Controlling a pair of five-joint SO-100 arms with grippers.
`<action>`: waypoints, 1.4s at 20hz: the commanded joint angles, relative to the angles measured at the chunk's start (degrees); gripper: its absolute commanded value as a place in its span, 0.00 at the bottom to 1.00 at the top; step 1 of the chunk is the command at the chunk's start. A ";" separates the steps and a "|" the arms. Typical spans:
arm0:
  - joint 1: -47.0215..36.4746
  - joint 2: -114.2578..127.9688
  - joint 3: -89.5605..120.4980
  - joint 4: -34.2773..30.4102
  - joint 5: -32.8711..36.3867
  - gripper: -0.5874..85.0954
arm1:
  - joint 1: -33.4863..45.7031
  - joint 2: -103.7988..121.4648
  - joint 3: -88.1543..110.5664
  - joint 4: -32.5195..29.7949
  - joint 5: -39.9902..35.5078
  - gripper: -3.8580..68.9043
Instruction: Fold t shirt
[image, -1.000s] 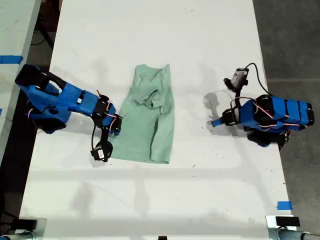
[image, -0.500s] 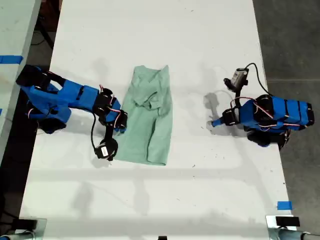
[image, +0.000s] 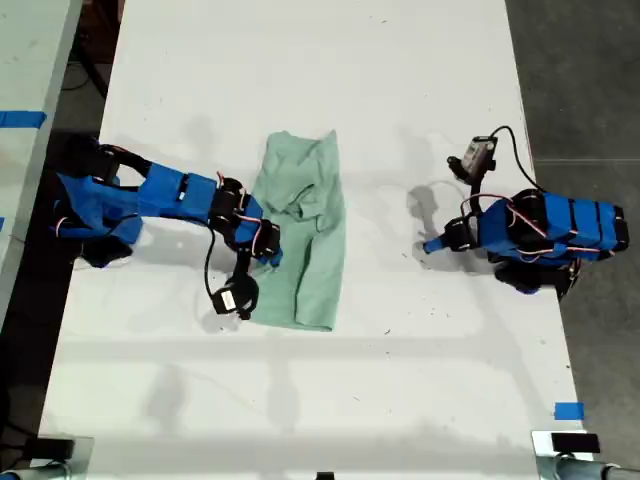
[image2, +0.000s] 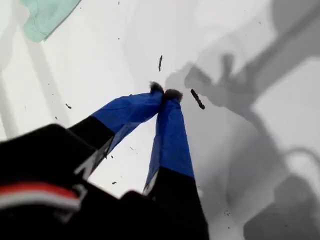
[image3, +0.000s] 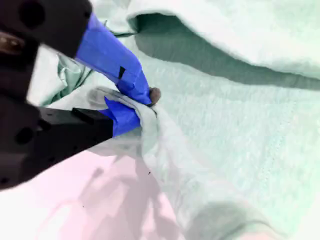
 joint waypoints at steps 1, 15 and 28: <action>-0.44 -2.20 -5.36 -4.39 1.85 0.02 | -0.26 0.70 3.16 -1.23 -0.97 0.07; 1.05 -11.69 -21.01 7.73 2.20 0.23 | -0.44 0.70 3.16 -1.23 -1.14 0.07; -3.78 38.94 15.47 21.80 -14.50 0.20 | -0.44 0.70 3.16 -1.23 -1.23 0.07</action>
